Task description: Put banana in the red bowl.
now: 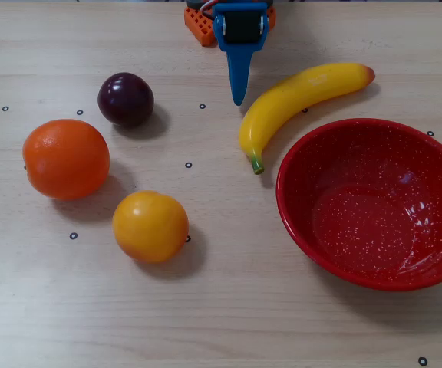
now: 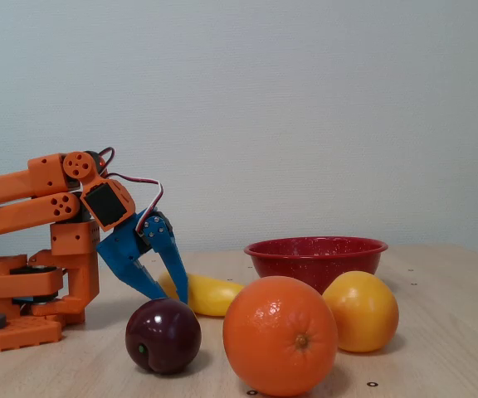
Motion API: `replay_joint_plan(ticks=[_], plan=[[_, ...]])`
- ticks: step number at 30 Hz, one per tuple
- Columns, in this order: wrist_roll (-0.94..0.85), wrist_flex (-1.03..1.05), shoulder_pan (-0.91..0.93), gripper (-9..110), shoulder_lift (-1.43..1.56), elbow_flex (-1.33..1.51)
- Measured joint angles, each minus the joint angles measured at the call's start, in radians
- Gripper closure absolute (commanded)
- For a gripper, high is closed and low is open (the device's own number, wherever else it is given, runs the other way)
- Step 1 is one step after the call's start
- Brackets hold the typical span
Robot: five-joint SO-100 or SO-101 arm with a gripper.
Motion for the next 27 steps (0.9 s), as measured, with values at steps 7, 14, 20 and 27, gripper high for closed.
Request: replay_joint_plan(ticks=[7, 14, 20, 27], plan=[[0.0, 0.0, 0.0, 102, 0.0, 0.0], [0.0, 0.0, 0.0, 102, 0.0, 0.0], [0.0, 0.0, 0.0, 101, 0.0, 0.0], [0.0, 0.0, 0.0, 94, 0.0, 0.0]])
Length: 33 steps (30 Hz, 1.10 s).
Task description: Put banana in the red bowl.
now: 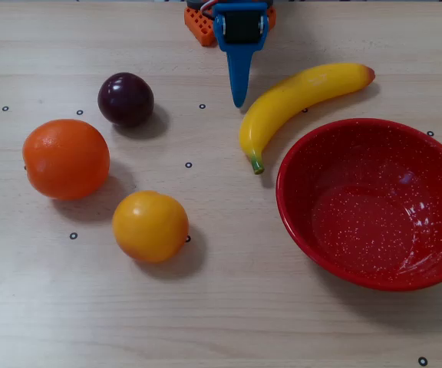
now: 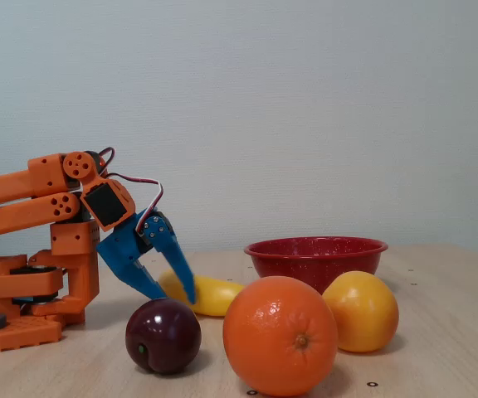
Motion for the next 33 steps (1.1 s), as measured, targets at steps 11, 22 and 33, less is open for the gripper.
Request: replay_joint_plan(ticks=[11, 22, 33], plan=[[-0.008, 0.0, 0.0, 101, 0.0, 0.0], [-0.032, 0.0, -0.025, 102, 0.0, 0.0], [-0.225, 0.023, -0.054, 102, -0.061, -0.052]])
